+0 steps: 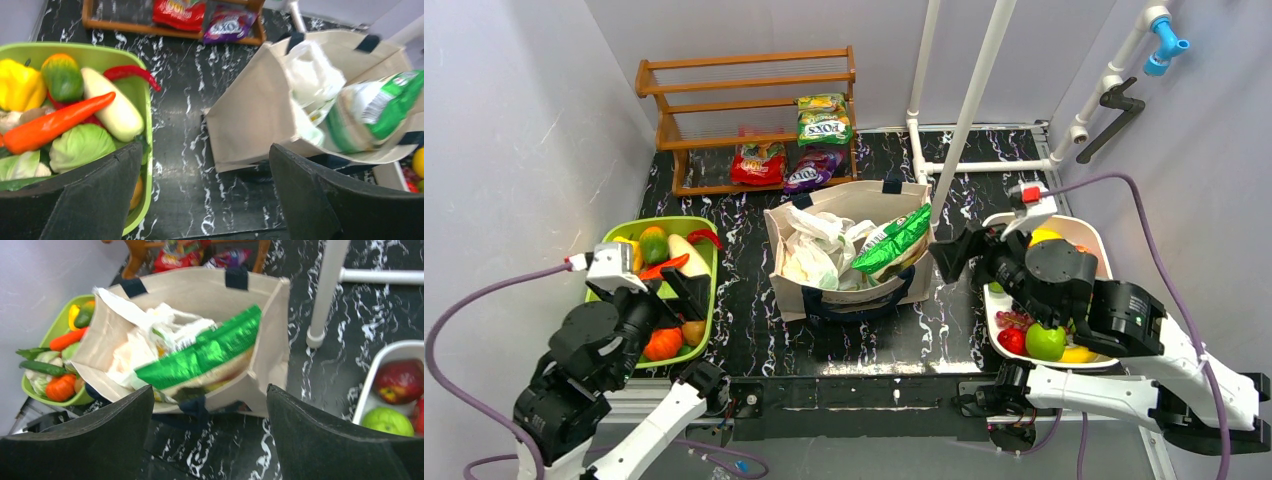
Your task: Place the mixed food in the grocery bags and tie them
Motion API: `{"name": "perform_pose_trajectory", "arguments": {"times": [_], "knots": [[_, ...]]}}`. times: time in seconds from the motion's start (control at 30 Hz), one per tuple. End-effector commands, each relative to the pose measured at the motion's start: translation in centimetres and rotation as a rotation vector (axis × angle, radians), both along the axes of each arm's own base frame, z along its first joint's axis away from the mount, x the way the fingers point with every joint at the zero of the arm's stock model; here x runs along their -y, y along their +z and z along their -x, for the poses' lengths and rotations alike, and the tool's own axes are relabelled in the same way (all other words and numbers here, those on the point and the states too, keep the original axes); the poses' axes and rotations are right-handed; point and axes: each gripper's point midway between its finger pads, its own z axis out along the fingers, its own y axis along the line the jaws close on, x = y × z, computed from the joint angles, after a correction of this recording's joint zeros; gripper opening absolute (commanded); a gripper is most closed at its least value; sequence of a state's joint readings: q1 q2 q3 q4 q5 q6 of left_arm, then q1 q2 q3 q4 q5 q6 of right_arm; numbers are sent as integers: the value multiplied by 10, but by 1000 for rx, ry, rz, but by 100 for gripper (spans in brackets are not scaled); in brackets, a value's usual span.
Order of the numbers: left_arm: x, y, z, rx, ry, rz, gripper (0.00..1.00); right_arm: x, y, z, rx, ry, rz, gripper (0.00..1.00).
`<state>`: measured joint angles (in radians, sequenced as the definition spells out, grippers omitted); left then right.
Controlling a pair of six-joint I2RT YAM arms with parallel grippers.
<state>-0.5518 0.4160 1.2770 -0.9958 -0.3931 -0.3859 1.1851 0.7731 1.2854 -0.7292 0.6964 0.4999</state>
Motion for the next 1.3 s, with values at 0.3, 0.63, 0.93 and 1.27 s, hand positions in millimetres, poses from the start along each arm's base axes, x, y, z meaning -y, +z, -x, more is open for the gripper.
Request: {"name": "perform_pose_trajectory", "arguments": {"times": [0.3,0.63,0.93,1.27], "knots": [[-16,-82,3,-36,88,-16,98,41,-85,31,-159,-7,-50,91],[5,-116,-15,-18,19,-24,98,40,-103,37,-173,26,-69,92],[7,-119,-25,12,23,-48,98,38,-106,35,-169,22,-56,93],[10,-126,-25,-10,-1,-77,98,30,-112,32,-160,28,-48,93]]}}
